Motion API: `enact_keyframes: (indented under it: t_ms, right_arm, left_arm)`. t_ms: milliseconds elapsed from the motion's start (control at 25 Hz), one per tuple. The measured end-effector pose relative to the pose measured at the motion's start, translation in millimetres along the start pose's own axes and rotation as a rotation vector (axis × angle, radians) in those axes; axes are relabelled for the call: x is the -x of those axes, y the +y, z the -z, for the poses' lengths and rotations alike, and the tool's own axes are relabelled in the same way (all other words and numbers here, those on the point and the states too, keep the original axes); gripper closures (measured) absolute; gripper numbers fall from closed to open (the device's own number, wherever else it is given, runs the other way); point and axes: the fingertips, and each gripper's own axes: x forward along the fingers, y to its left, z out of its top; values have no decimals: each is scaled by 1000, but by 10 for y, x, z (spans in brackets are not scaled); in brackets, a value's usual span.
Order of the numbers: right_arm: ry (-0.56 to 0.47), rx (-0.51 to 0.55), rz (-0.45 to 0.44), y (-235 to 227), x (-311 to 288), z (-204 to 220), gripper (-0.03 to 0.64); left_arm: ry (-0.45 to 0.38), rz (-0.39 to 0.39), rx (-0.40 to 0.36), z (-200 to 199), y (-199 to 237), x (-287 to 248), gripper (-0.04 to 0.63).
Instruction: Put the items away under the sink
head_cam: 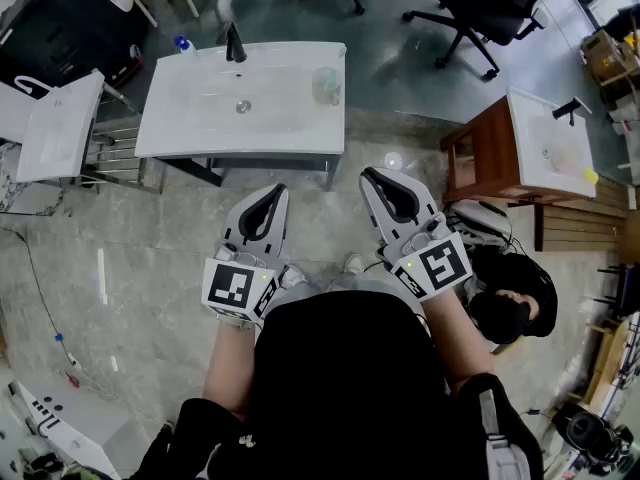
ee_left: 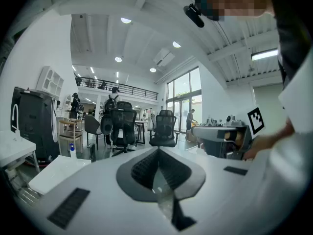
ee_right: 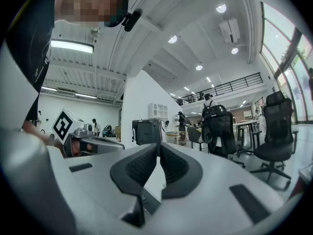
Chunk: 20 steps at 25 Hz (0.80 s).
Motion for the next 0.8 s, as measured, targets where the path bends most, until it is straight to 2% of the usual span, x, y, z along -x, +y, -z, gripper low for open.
enact_keyframes:
  t_ms: [480,800]
  right_arm:
    - [3,-10,9,61,-83,23,574]
    - [-13,-15,35,220,-260,6,574]
  left_arm:
    - [5,3,4,20,85,72,572]
    - [-1,3,12,37,349,218,572]
